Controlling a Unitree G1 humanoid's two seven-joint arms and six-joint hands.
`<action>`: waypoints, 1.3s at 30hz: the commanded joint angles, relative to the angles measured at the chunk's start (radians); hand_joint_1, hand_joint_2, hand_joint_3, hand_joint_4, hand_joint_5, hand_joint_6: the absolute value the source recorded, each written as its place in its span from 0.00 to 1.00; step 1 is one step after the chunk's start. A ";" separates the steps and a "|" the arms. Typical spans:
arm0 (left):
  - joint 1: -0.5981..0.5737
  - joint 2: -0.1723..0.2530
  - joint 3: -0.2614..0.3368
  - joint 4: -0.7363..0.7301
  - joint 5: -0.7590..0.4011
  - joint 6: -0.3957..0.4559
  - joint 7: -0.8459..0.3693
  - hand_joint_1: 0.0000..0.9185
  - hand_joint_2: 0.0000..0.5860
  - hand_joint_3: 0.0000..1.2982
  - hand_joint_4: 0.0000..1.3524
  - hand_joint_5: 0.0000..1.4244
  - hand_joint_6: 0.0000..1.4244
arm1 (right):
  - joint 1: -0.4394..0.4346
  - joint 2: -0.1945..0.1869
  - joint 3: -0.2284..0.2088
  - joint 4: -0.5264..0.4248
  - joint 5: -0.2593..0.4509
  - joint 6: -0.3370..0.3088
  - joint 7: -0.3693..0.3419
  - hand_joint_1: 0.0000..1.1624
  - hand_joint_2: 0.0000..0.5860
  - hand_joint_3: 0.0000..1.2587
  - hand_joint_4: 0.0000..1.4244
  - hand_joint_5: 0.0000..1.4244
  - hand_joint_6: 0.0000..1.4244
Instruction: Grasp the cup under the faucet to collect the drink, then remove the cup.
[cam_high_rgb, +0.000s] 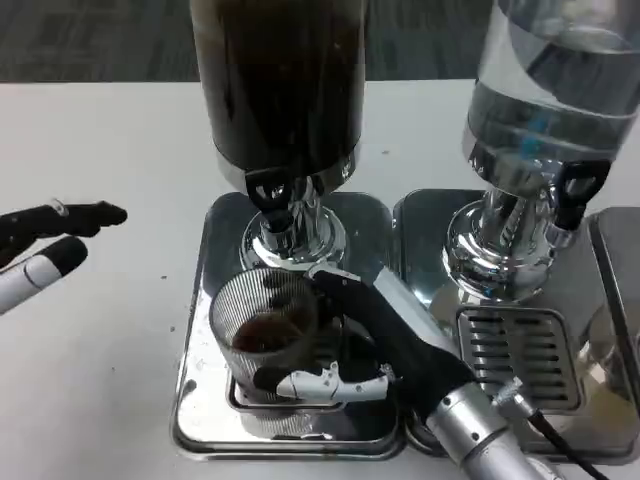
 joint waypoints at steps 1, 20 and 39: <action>-0.015 0.015 -0.012 0.002 -0.007 -0.001 -0.017 0.00 0.28 0.22 0.15 0.13 0.07 | 0.018 0.007 -0.010 -0.016 0.000 0.013 -0.013 0.63 0.33 0.30 0.30 0.35 0.34; -0.030 -0.001 -0.045 0.013 -0.010 -0.013 -0.025 0.00 0.30 0.22 0.14 0.13 0.07 | 0.043 0.003 -0.035 -0.042 -0.005 0.009 -0.070 0.63 0.33 0.32 0.33 0.38 0.37; -0.060 -0.021 -0.096 0.039 -0.019 -0.039 -0.028 0.00 0.31 0.20 0.13 0.13 0.07 | 0.074 0.001 -0.074 -0.079 -0.001 0.022 -0.093 0.62 0.34 0.33 0.34 0.40 0.39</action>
